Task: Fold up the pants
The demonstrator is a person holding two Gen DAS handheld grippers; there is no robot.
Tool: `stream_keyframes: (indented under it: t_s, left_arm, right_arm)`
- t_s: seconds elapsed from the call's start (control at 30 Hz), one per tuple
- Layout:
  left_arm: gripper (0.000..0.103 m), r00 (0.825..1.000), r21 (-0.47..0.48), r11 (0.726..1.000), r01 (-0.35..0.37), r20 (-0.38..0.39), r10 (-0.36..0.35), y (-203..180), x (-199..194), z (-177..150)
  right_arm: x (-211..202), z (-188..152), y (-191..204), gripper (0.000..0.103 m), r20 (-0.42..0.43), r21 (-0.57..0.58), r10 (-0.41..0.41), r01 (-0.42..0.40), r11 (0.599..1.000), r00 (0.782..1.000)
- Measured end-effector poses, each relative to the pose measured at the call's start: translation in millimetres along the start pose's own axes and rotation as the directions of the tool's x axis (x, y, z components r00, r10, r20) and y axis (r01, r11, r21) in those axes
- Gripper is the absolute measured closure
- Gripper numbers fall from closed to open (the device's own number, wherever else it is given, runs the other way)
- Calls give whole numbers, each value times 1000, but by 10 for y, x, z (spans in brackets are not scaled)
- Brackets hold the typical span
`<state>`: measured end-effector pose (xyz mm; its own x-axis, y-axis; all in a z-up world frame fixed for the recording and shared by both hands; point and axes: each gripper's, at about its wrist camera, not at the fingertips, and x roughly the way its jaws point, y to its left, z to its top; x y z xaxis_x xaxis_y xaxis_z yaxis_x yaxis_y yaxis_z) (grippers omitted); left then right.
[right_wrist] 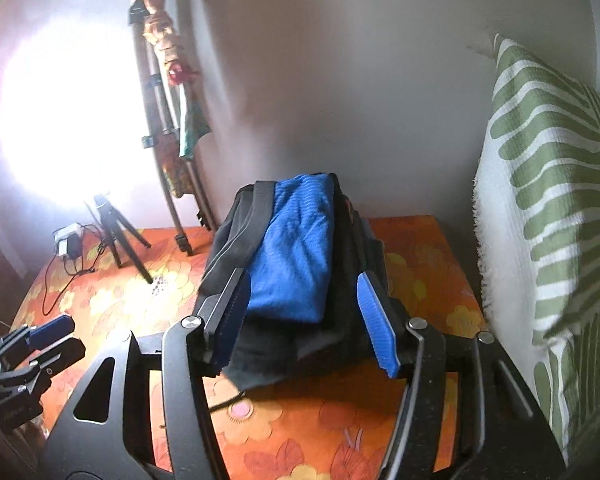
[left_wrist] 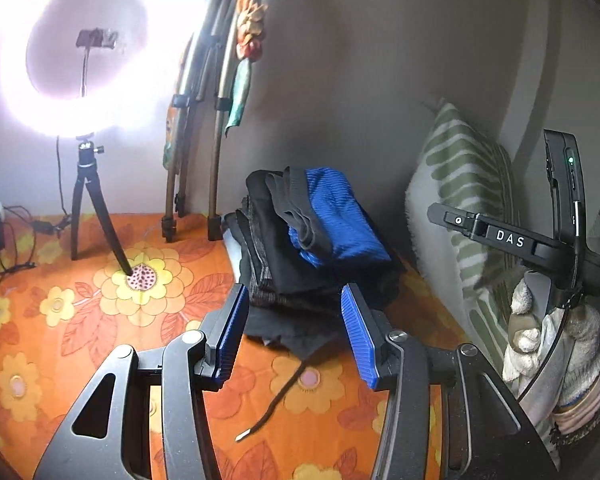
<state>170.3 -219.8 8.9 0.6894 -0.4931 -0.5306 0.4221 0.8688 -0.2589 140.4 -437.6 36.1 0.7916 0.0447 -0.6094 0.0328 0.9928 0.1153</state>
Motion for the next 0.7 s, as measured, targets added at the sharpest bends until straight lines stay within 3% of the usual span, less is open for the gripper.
stream_keyframes:
  t_s: [0.2, 0.3, 0.37, 0.7]
  left_arm:
    - [56, 1000, 110, 994, -8, 21, 6, -165, -316, -114]
    - [46, 999, 143, 990, -8, 35, 3, -219, -445, -175]
    - [42, 999, 157, 988, -6, 42, 0, -236, -507, -219]
    - [33, 1000, 175, 985, -11, 19, 8, -87, -631, -466]
  right_arm:
    - [-280, -258, 232, 38, 10, -34, -10, 11, 999, 1000]
    - [-434, -362, 301, 32, 27, -24, -25, 25, 999, 999]
    - [-515, -426, 321, 26, 33, 1, -23, 23, 1000, 999]
    - [-688, -874, 548, 19, 47, -5, -94, 95, 996, 994]
